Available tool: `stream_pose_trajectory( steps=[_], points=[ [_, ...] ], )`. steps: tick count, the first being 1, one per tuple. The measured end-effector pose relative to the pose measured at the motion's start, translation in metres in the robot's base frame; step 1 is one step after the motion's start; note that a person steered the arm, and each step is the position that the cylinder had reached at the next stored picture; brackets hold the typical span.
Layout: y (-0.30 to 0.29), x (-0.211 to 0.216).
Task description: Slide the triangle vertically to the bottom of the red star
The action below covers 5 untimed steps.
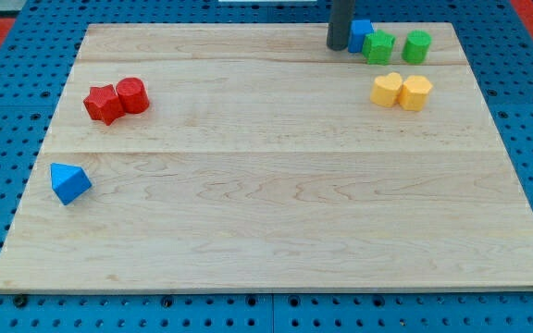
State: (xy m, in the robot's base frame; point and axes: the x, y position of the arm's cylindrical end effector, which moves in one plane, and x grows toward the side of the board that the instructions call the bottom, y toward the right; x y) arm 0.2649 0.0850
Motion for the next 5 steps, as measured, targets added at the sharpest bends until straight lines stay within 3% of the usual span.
stream_pose_trajectory(
  steps=[1, 2, 3, 4, 5],
  points=[
    [-0.052, 0.077],
    [-0.107, 0.199],
    [-0.226, 0.293],
    [-0.360, 0.315],
    [-0.381, 0.252]
  ],
)
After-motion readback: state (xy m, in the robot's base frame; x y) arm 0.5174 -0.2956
